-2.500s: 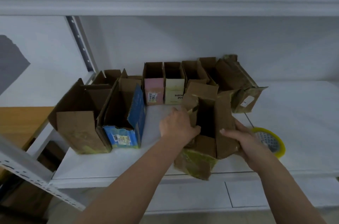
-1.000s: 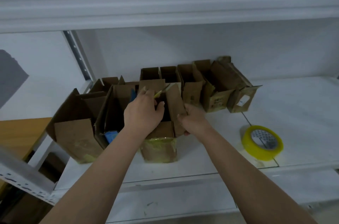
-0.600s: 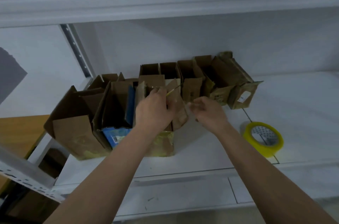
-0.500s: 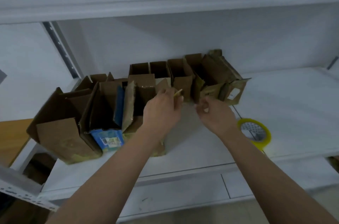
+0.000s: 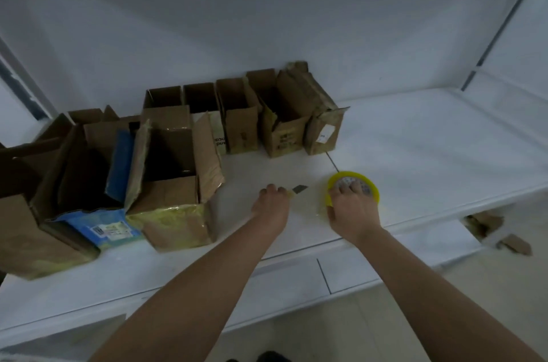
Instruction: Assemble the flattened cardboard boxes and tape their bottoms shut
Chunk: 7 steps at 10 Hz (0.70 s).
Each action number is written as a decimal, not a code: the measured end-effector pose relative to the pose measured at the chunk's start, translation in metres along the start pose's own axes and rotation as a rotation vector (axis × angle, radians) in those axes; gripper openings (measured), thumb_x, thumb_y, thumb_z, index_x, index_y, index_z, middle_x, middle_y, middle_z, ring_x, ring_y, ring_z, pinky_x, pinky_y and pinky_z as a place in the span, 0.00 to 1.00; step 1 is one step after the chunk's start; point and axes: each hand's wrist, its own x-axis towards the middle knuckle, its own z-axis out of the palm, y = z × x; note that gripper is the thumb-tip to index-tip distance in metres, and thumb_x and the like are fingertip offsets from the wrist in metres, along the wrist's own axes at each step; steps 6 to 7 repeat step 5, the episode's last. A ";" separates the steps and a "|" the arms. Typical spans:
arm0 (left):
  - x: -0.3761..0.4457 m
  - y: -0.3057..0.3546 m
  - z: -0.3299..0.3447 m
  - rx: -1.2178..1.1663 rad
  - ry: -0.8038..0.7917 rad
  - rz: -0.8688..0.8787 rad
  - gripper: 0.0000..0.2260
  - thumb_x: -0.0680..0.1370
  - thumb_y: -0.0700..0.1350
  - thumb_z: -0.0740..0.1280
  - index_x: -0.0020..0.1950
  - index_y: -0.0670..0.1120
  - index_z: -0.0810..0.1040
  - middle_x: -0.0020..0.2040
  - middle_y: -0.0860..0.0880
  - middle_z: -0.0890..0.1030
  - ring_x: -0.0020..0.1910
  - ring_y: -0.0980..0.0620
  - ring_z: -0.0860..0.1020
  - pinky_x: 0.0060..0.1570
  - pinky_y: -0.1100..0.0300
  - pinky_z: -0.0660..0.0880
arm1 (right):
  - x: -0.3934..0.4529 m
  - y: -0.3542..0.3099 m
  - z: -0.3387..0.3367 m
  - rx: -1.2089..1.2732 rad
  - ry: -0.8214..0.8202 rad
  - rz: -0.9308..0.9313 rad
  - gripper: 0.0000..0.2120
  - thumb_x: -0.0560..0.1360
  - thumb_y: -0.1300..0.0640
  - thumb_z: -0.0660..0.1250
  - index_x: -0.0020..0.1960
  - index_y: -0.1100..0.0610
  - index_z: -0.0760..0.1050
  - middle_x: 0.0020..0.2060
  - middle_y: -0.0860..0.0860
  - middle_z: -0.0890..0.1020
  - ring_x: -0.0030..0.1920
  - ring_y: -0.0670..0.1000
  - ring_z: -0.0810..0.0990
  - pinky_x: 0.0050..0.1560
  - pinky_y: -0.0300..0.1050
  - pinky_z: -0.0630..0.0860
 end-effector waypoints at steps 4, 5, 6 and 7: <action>0.007 0.002 0.009 0.126 0.024 -0.125 0.18 0.81 0.44 0.60 0.71 0.43 0.67 0.68 0.41 0.65 0.67 0.42 0.65 0.61 0.50 0.68 | -0.002 0.006 0.010 0.020 0.068 -0.070 0.25 0.77 0.53 0.62 0.73 0.57 0.62 0.68 0.57 0.69 0.68 0.60 0.66 0.67 0.52 0.64; 0.001 0.000 -0.015 0.051 0.162 -0.012 0.18 0.81 0.47 0.60 0.70 0.43 0.68 0.67 0.41 0.66 0.66 0.42 0.65 0.58 0.51 0.69 | 0.005 0.004 -0.007 0.060 0.119 -0.096 0.24 0.79 0.51 0.61 0.72 0.56 0.65 0.68 0.56 0.71 0.68 0.59 0.67 0.67 0.51 0.64; 0.001 0.000 -0.015 0.051 0.162 -0.012 0.18 0.81 0.47 0.60 0.70 0.43 0.68 0.67 0.41 0.66 0.66 0.42 0.65 0.58 0.51 0.69 | 0.005 0.004 -0.007 0.060 0.119 -0.096 0.24 0.79 0.51 0.61 0.72 0.56 0.65 0.68 0.56 0.71 0.68 0.59 0.67 0.67 0.51 0.64; 0.001 0.000 -0.015 0.051 0.162 -0.012 0.18 0.81 0.47 0.60 0.70 0.43 0.68 0.67 0.41 0.66 0.66 0.42 0.65 0.58 0.51 0.69 | 0.005 0.004 -0.007 0.060 0.119 -0.096 0.24 0.79 0.51 0.61 0.72 0.56 0.65 0.68 0.56 0.71 0.68 0.59 0.67 0.67 0.51 0.64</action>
